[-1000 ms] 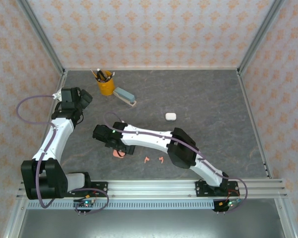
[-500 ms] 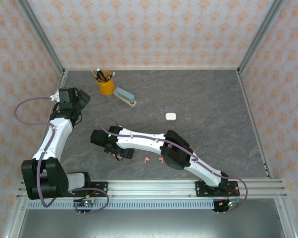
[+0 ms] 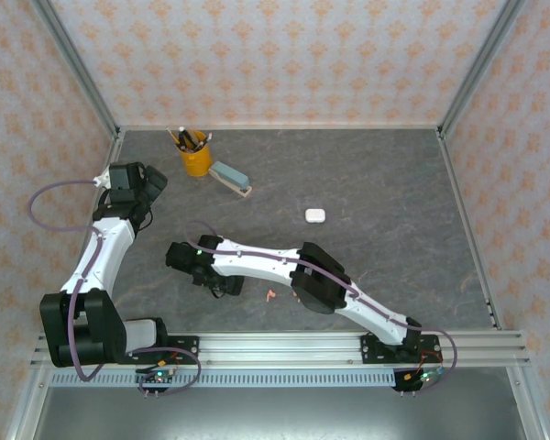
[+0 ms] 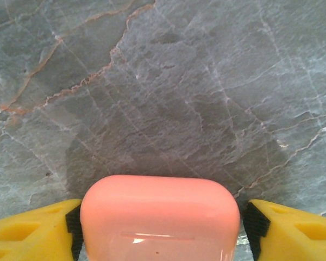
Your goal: Insert the wireless bluetooth earbuds into the charging case
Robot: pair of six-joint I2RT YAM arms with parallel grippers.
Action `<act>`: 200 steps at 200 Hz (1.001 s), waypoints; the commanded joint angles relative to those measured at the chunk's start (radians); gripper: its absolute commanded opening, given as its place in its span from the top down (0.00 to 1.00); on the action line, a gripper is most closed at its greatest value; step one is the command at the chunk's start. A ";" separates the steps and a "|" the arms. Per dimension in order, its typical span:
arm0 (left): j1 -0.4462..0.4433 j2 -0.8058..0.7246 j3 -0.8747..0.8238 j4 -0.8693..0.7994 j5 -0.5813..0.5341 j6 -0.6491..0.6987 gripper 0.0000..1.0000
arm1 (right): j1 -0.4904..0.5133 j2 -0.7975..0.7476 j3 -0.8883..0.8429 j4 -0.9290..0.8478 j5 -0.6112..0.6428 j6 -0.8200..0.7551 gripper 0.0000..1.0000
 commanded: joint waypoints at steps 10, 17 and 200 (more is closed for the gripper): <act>0.008 -0.010 -0.007 0.018 -0.011 -0.015 0.00 | 0.008 0.022 0.014 -0.001 0.002 -0.020 0.30; 0.007 -0.010 -0.009 0.018 -0.009 -0.017 0.00 | 0.008 0.021 0.013 -0.003 0.005 -0.027 0.32; -0.023 -0.080 -0.056 0.021 0.167 0.000 0.00 | -0.173 -0.227 -0.326 0.069 0.070 -0.484 0.45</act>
